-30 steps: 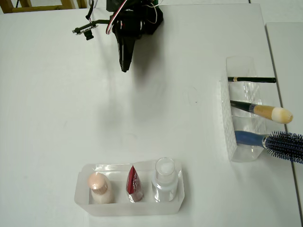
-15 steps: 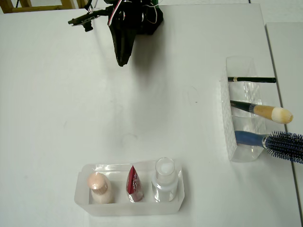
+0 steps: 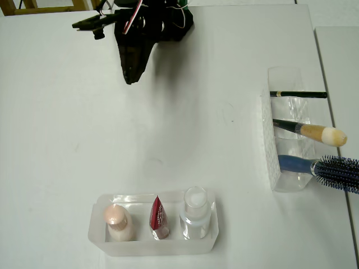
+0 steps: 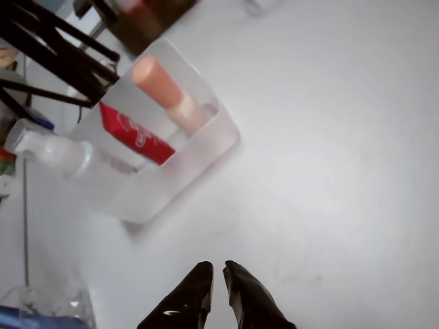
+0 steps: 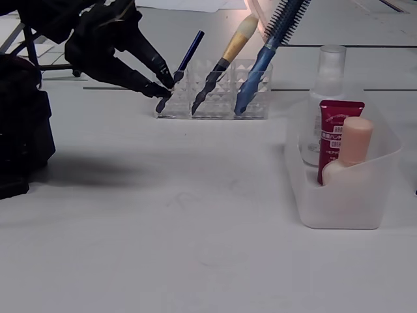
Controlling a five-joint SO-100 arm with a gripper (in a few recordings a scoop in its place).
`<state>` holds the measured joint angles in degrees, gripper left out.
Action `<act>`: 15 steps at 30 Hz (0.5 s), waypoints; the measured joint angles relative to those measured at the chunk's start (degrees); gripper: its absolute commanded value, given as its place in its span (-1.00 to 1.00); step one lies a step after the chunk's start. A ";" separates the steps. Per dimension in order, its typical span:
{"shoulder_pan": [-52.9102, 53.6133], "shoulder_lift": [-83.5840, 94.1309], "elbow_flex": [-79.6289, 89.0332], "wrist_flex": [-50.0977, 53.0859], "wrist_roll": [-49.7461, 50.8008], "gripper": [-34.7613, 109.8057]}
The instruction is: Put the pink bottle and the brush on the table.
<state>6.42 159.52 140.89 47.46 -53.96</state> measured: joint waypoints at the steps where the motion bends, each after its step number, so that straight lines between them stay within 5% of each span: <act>1: 0.00 -0.88 0.00 -1.23 -0.88 -0.52; 15: -0.09 -12.92 2.90 -26.63 -18.72 -0.52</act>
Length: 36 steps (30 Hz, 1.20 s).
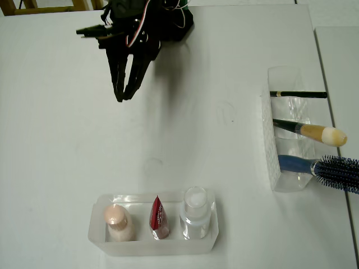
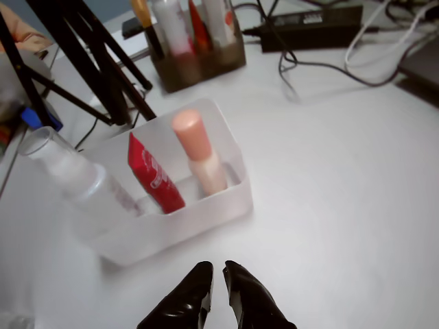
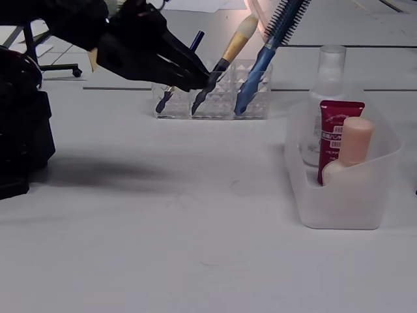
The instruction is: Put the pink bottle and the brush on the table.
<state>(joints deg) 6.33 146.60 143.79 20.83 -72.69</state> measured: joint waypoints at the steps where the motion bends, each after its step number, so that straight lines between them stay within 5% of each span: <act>1: 0.00 -0.62 0.62 -2.90 -1.76 -0.52; 15: 0.00 -21.53 0.53 -24.08 -16.88 -0.52; 36: -0.35 -47.11 -21.80 -25.93 -19.95 -0.27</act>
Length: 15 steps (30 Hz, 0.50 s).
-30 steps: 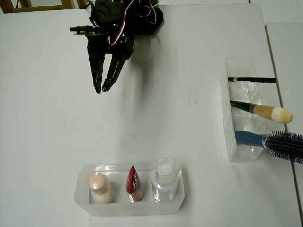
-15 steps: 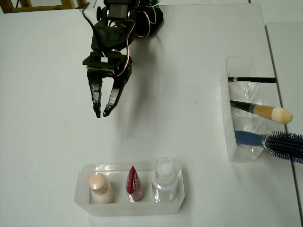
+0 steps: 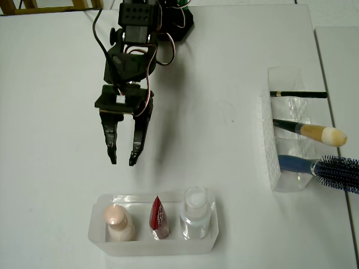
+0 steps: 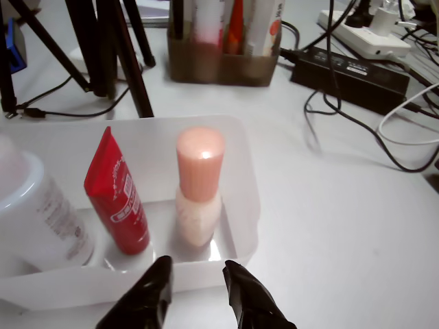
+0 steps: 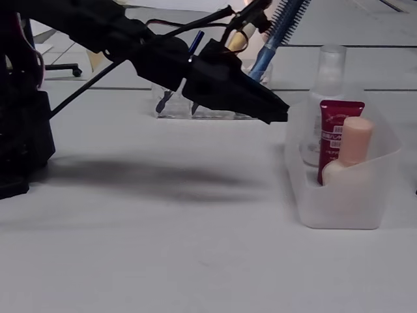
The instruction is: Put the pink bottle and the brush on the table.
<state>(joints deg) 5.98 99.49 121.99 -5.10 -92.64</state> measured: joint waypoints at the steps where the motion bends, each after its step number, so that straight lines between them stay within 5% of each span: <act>1: 0.09 -0.88 -1.05 0.00 0.00 -0.25; 15: 1.14 -10.81 -11.51 0.00 -2.02 -0.08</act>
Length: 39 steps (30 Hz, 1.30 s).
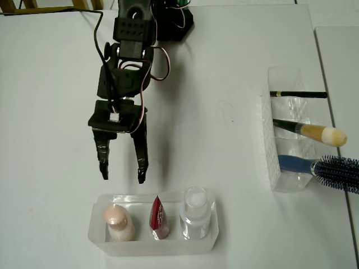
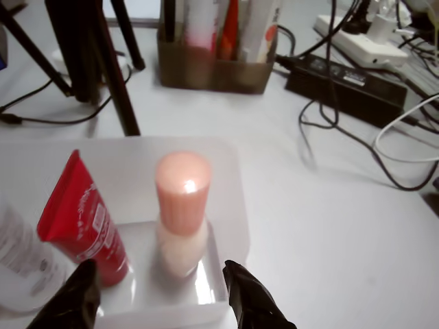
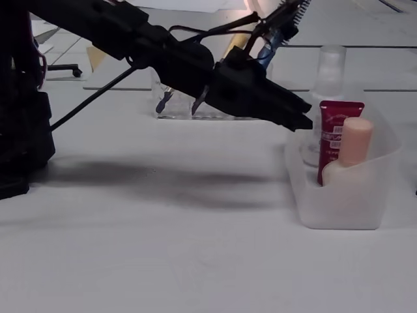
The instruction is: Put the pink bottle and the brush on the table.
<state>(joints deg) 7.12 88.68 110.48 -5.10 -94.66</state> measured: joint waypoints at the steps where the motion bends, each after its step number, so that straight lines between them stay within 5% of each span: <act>1: 0.00 -0.79 -0.62 0.00 0.00 -0.07; 39: 3.16 -28.13 -28.48 -1.93 -1.93 0.15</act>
<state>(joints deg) 10.28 60.56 82.00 -7.03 -96.59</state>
